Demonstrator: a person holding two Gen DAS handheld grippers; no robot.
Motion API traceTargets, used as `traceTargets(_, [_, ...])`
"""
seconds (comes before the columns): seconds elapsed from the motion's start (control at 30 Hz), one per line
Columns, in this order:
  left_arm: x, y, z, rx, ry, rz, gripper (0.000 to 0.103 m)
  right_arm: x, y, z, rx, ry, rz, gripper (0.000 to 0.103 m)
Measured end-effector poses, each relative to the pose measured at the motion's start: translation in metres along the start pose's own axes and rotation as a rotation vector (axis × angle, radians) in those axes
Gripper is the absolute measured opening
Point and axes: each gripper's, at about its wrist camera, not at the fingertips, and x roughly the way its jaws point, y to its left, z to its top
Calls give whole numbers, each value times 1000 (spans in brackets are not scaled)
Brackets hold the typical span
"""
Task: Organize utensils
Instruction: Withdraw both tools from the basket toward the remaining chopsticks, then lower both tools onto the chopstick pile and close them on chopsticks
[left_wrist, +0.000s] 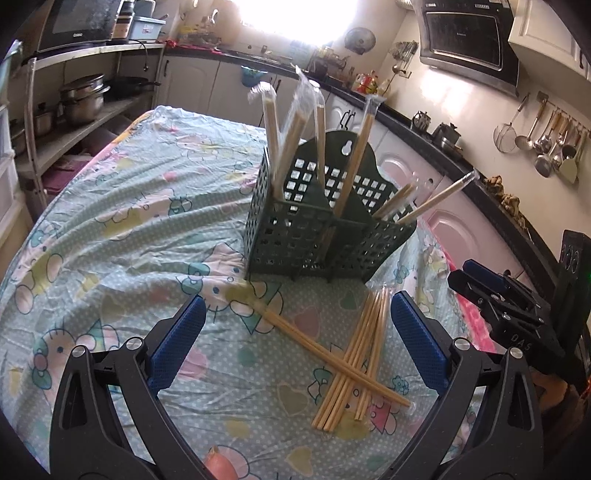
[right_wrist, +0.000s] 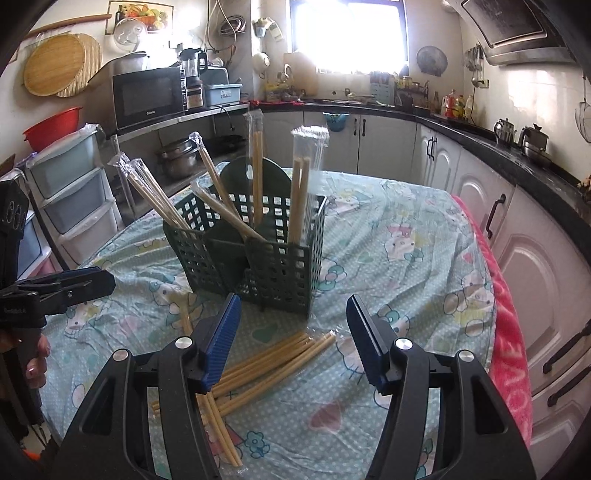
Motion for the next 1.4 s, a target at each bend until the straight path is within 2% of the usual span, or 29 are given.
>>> traceTargets(0.23, [18,1,-7,-23,58,-21,92,10,-1,-9,1,46,15,56])
traceTargets(0.37, [30,5,-11,-53,104,-35,91,24,-2,-16,-1,91,31,47])
traceTargets(0.43, [36,8,-12,-68,126,-44,80,30,-2,-20,-7,108,35,44])
traceTargets(0.5, [44,11,-14,-93,156,-58,75,38,-4,-23,-11,129,37,40])
traceTargets(0.63, [60,19,-18,-143,204,-83,59,54,-9,-24,-14,156,40,35])
traceTargets(0.73, [69,22,-20,-171,230,-95,54,69,-15,-24,-14,183,46,31])
traceTargets(1.03, [85,29,-14,-197,250,-75,53,101,-26,-24,-11,239,51,30])
traceTargets(1.4, [98,41,-12,-233,258,-71,53,120,-33,-25,3,258,68,28])
